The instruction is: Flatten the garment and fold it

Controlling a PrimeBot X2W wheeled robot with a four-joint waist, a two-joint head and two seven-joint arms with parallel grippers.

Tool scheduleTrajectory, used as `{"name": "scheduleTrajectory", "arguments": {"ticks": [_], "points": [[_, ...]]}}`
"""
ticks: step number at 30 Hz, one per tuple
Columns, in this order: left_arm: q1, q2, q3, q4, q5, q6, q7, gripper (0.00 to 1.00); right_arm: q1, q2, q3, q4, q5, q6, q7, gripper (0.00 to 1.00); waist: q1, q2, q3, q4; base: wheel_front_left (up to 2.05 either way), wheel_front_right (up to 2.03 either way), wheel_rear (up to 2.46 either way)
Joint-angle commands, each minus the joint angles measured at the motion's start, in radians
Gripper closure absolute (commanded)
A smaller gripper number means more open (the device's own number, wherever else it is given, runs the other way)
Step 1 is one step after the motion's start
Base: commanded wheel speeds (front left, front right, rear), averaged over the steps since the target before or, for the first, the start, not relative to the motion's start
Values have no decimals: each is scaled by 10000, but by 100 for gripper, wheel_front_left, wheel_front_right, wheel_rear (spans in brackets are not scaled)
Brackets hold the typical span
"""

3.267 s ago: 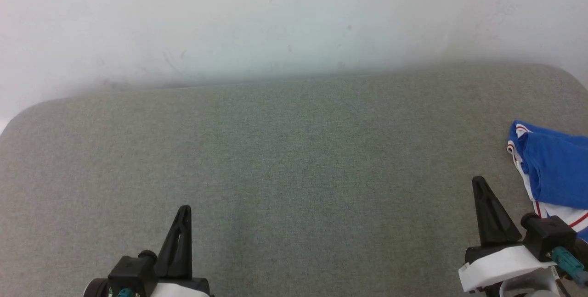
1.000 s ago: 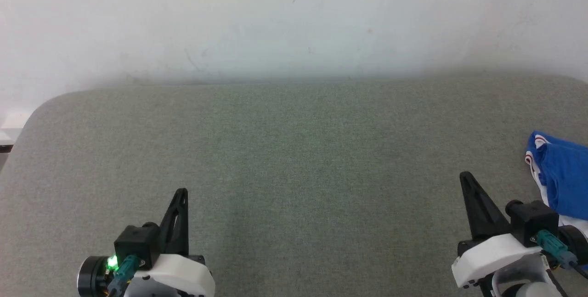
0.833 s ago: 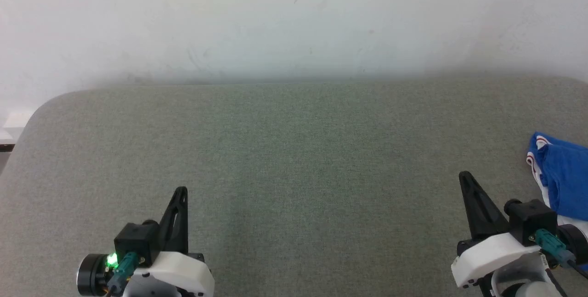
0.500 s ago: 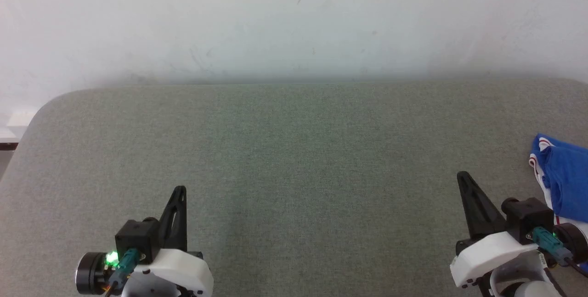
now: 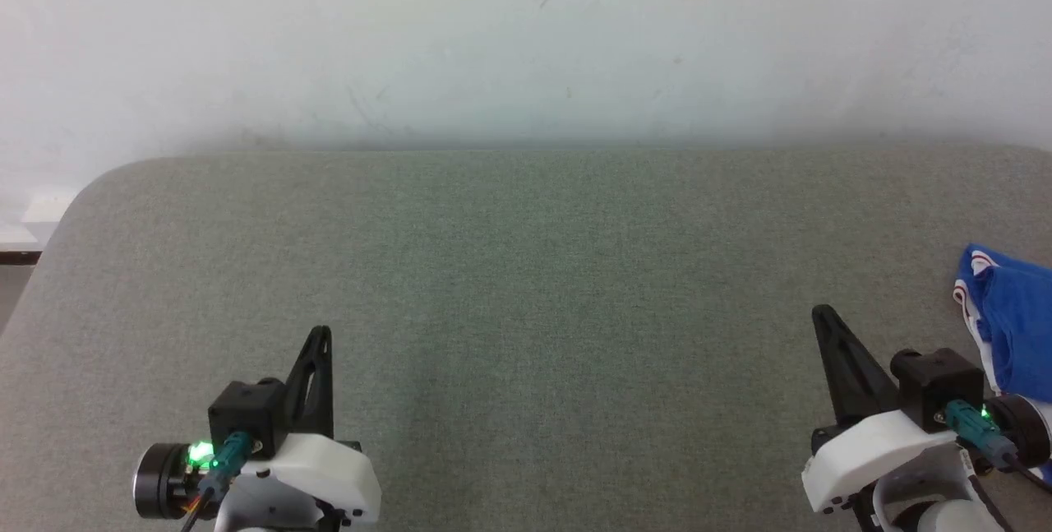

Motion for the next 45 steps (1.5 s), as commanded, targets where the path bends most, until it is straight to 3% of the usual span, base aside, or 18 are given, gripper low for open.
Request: {"name": "scheduleTrajectory", "arguments": {"ticks": [1, 45], "points": [[-188, -57, 78, 42, 119, -97, 37, 100, -160, 30, 7, -74, -96, -19, 40, 100, 0, -1, -2, 9, 0, 0, 0], [-324, -155, 221, 89, 333, -170, 264, 100, -196, 34, 57, -172, -179, -21, 267, 100, -1, -1, -21, 99, 0, 0, 0]]}}
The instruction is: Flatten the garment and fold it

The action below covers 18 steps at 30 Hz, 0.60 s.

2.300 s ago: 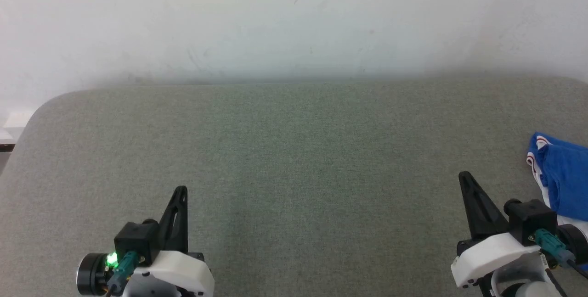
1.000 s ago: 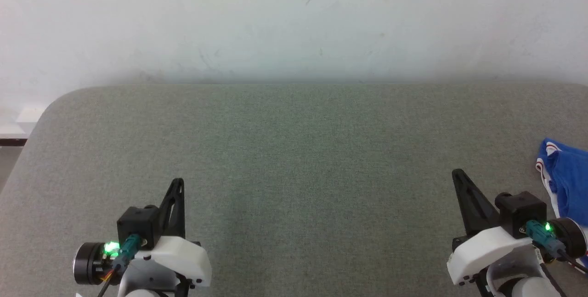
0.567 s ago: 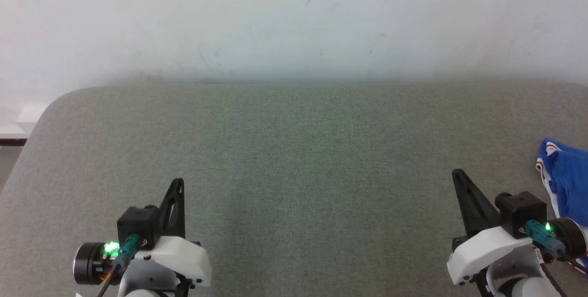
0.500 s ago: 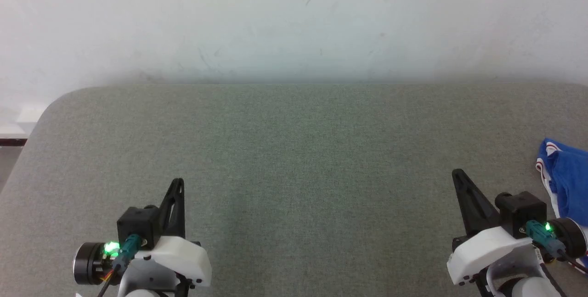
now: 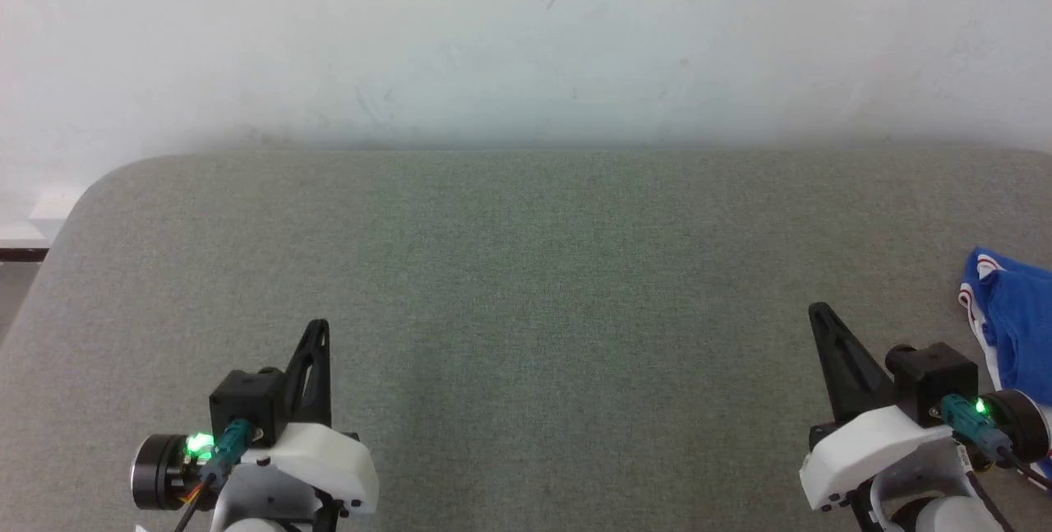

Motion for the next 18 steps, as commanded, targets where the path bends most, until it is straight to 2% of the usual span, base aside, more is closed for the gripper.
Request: {"name": "scheduleTrajectory", "arguments": {"ticks": [1, 18], "points": [[-124, -51, 39, 24, 66, -81, 1, 100, -144, 34, -1, -62, -78, -21, 7, 100, -1, -1, 0, 0, 0, 0, 0], [-124, -51, 39, 24, 66, -81, 1, 100, -144, 34, -1, -62, -78, -21, 7, 100, -1, -1, 0, 0, 0, 0, 0]]}}
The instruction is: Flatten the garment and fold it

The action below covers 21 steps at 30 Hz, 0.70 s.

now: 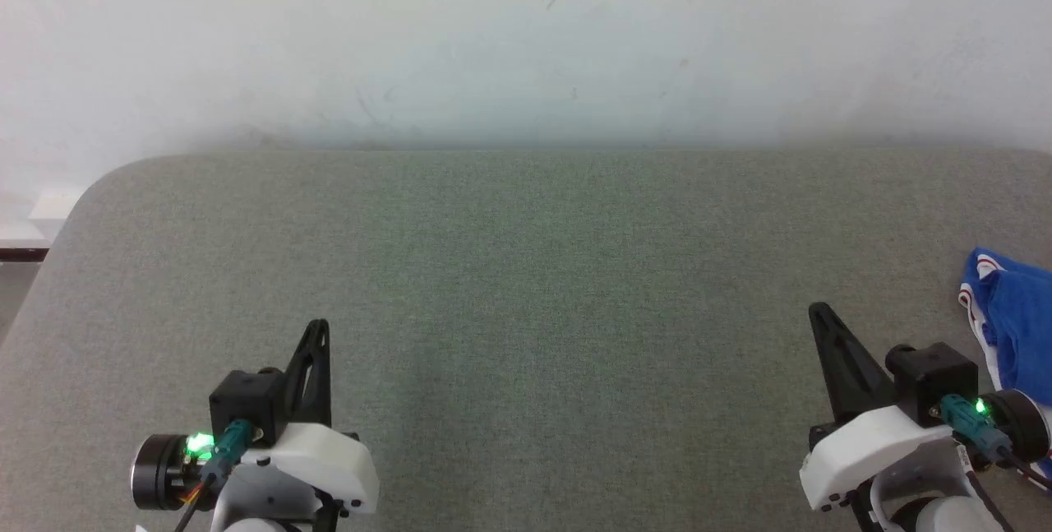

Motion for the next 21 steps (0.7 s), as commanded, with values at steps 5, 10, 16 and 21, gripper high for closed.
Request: {"name": "scheduleTrajectory", "arguments": {"ticks": [5, 10, 16, 21], "points": [[-124, -49, 39, 20, 66, -81, 1, 100, -144, 34, -1, -62, -78, -21, 7, 100, -1, -1, 0, 0, 0, 0, 0], [-124, -49, 39, 20, 66, -81, 1, 100, -144, 34, -1, -62, -78, -21, 7, 100, -1, -1, 0, 0, 0, 0, 0], [-124, -49, 39, 20, 66, -81, 1, 100, -144, 34, -1, -62, -78, -21, 7, 100, -1, -1, 0, 0, 0, 0, 0], [-124, -49, 39, 20, 66, -81, 1, 100, -144, 34, -1, -62, -78, -21, 7, 100, -1, -1, 0, 0, 0, 0, 0]]}}
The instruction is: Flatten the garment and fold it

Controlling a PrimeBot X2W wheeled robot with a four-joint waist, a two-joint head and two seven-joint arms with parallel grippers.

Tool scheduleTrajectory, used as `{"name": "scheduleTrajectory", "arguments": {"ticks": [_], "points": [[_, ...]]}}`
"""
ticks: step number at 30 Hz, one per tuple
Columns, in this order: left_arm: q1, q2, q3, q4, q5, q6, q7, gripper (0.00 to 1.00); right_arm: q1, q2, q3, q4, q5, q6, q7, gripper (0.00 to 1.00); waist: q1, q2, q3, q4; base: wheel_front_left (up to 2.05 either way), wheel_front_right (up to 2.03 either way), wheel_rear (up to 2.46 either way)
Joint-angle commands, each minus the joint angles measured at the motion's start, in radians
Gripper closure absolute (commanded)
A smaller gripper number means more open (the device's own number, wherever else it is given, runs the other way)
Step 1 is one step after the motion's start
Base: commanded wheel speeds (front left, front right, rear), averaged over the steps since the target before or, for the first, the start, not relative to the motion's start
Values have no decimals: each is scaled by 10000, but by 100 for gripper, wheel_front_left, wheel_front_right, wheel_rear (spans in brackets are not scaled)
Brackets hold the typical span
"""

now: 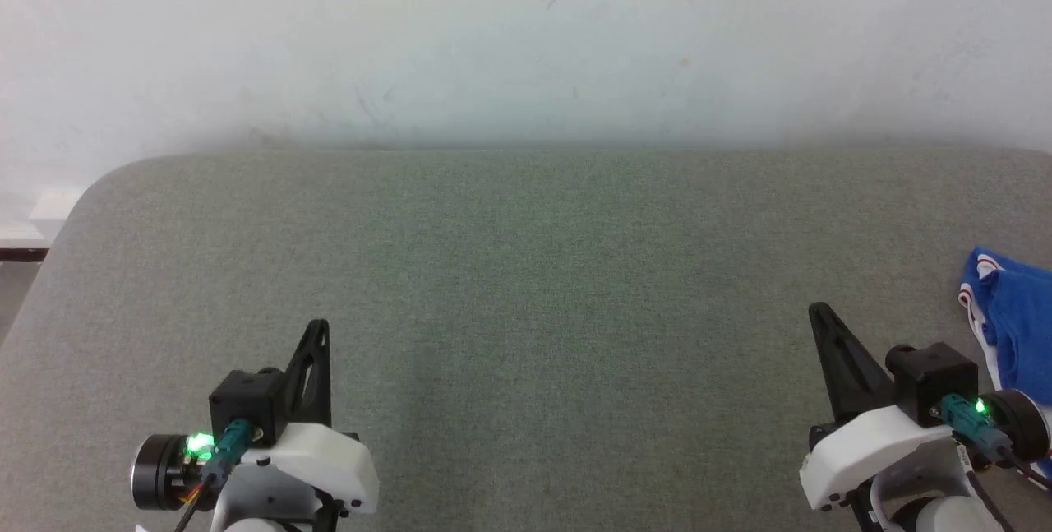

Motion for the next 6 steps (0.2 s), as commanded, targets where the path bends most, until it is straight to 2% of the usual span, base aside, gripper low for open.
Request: {"name": "scheduleTrajectory", "arguments": {"ticks": [1, 6], "points": [[-124, -49, 39, 20, 66, -81, 1, 100, -144, 34, -1, -60, -78, -21, 7, 100, 0, 0, 0, 0, 0, 0, 0], [-124, -49, 39, 20, 66, -81, 1, 100, -144, 34, -1, -60, -78, -21, 7, 100, 0, 0, 0, 0, 0, 0, 0]]}}
